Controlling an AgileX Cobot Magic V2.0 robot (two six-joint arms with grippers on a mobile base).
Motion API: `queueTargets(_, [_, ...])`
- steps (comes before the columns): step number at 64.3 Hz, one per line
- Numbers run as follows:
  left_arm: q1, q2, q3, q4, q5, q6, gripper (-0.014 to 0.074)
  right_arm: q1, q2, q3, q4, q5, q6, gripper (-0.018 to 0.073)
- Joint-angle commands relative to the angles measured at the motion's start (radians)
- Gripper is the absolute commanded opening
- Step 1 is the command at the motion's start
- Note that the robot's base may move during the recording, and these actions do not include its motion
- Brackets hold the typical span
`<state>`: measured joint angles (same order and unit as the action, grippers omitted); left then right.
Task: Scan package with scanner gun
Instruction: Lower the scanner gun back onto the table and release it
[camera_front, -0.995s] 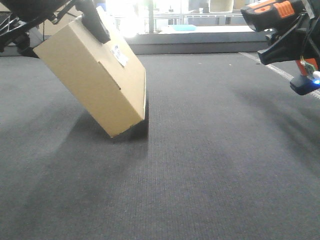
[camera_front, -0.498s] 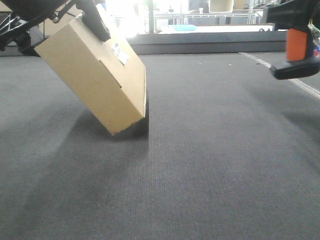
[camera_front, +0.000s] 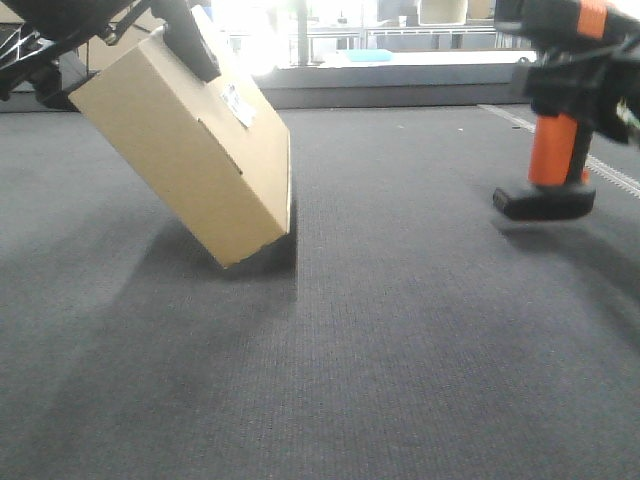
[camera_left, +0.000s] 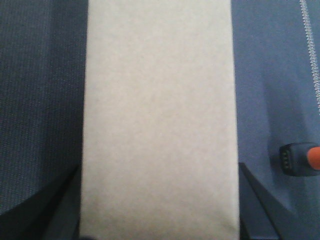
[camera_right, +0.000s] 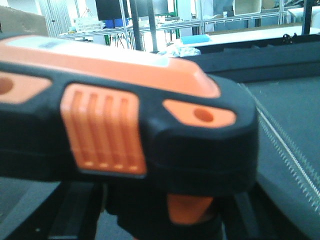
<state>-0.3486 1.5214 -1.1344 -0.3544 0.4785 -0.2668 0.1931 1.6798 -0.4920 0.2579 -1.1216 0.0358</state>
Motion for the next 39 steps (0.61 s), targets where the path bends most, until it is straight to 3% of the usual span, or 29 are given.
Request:
queueTargets(1, [-0.006, -0.003, -0.004, 0.000, -0.027, -0.007, -0.0055, -0.003, 0.038, -0.002, -0.052, -0.099, 0.037, 0.0196])
queueTargets(39, [-0.006, -0.003, -0.004, 0.000, -0.027, -0.007, -0.0057, -0.003, 0.071, -0.008, -0.055, -0.099, 0.044, 0.0196])
